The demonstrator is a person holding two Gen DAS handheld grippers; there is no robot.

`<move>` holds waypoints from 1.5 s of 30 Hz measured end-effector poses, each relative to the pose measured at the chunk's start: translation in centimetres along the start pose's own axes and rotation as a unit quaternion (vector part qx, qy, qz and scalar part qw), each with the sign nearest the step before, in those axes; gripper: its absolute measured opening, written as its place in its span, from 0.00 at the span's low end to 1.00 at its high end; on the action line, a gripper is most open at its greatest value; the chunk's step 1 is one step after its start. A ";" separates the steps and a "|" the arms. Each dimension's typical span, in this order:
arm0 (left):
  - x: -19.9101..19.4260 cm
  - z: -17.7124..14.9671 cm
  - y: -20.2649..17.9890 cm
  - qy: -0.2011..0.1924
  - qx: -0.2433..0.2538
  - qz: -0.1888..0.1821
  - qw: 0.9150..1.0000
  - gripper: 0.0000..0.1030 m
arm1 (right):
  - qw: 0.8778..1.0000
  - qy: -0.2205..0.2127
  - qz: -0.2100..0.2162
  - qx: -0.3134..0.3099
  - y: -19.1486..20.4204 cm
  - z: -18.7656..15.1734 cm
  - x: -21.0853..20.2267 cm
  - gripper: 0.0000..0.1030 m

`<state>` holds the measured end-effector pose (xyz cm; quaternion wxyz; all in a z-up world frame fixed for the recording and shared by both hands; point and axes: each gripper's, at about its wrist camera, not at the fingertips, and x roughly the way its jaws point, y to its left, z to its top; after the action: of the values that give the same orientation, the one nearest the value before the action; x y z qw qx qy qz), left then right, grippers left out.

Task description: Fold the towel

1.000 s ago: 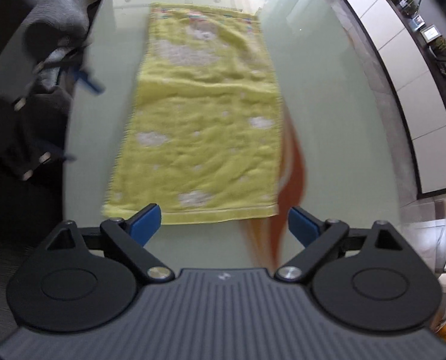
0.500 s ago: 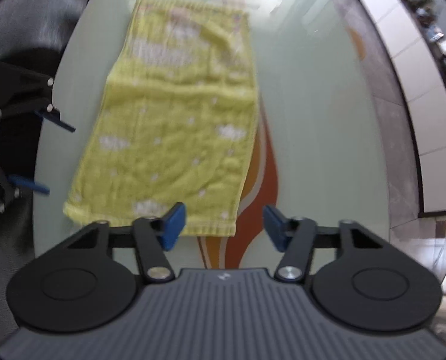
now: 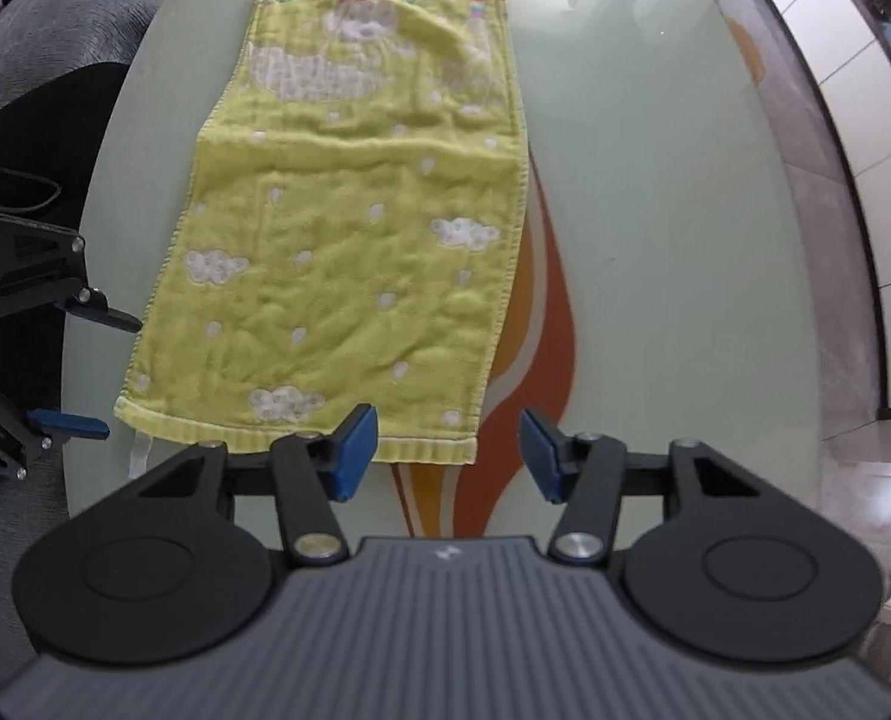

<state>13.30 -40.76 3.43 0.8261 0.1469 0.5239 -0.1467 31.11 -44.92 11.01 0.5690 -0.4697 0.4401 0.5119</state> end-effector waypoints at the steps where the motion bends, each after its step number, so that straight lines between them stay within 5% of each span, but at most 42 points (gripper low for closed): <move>1: 0.2 0.1 0.1 0.002 -0.005 -0.002 1.000 0.68 | 1.000 0.000 0.003 -0.003 0.1 -0.1 0.3 0.50; 15: 2.6 0.1 0.3 0.042 -0.028 -0.024 0.998 0.39 | 0.999 -0.022 0.040 0.021 -1.1 -1.8 4.8 0.51; 41: 3.8 0.4 0.8 0.056 -0.043 -0.035 0.997 0.40 | 0.998 -0.032 0.044 0.037 -2.1 -3.8 9.4 0.52; 45: 4.0 0.3 1.1 0.057 -0.050 -0.045 0.996 0.33 | 0.998 -0.038 0.042 0.029 -1.5 -3.9 9.1 0.43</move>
<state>15.65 -40.19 -0.01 0.7941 0.0896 0.5825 -0.1483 33.38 -47.28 1.50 0.5766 -0.4139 0.4525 0.5399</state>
